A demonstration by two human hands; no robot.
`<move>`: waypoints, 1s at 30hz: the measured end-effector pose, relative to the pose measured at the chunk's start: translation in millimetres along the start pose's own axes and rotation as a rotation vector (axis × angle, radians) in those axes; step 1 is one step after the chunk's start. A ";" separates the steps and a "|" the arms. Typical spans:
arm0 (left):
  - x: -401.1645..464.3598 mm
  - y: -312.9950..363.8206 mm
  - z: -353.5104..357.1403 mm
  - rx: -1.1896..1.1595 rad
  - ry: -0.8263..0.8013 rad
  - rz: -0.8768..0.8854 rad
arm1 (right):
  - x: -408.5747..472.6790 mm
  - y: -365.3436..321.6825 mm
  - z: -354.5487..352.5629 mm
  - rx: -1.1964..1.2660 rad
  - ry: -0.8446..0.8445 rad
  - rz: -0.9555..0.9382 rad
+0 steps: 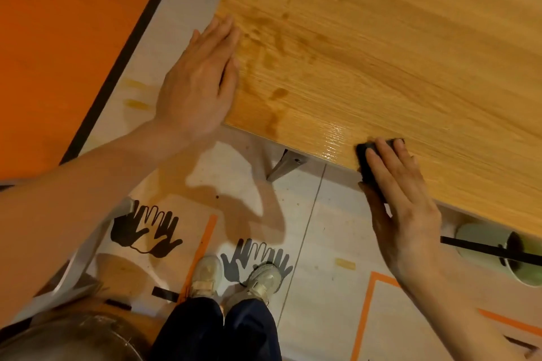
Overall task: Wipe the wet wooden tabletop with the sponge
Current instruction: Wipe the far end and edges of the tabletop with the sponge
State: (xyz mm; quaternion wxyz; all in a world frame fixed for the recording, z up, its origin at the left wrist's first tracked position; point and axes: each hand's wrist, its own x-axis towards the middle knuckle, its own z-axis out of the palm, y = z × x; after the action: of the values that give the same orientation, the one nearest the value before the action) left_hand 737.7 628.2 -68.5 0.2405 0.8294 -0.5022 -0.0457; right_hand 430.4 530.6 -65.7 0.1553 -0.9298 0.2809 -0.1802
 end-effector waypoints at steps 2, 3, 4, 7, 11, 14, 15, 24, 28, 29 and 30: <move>1.1 1.9 1.6 -0.007 0.016 -0.002 | 18.5 -26.8 18.6 0.036 0.005 -0.011; 1.5 1.4 1.7 -0.005 0.018 -0.004 | 30.8 -43.1 30.7 0.051 0.000 -0.037; 1.6 0.5 1.6 -0.002 0.017 -0.005 | 43.7 -59.9 42.9 0.066 -0.011 -0.068; 2.8 -0.2 0.9 -0.006 0.006 -0.014 | 75.0 -98.6 67.6 0.088 -0.056 -0.156; 3.8 0.2 1.6 -0.009 0.001 -0.008 | 65.8 -65.9 42.8 0.094 -0.192 -0.224; 4.1 -2.2 2.8 -0.018 0.005 -0.012 | 33.4 -19.3 3.1 0.073 -0.218 -0.123; 3.9 -2.8 3.4 -0.020 0.007 -0.014 | 26.0 -12.9 -6.8 0.068 -0.222 -0.064; 5.0 -4.8 4.9 -0.013 0.003 0.009 | 88.8 -92.8 38.8 0.196 -0.322 -0.074; 7.0 -5.3 4.7 -0.018 -0.013 -0.007 | 102.7 -83.2 30.3 0.234 -0.374 -0.020; 6.8 -5.1 4.3 -0.034 -0.013 -0.009 | 114.8 -78.9 30.1 0.238 -0.360 0.031; 6.2 -4.8 3.8 -0.060 -0.010 -0.007 | 132.3 -73.4 31.1 0.232 -0.334 0.102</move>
State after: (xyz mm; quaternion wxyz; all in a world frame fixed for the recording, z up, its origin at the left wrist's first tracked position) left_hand 743.5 623.3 -72.9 0.2627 0.8233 -0.4990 -0.0655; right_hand 580.5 518.2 -31.9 0.3147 -0.9073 0.2752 -0.0464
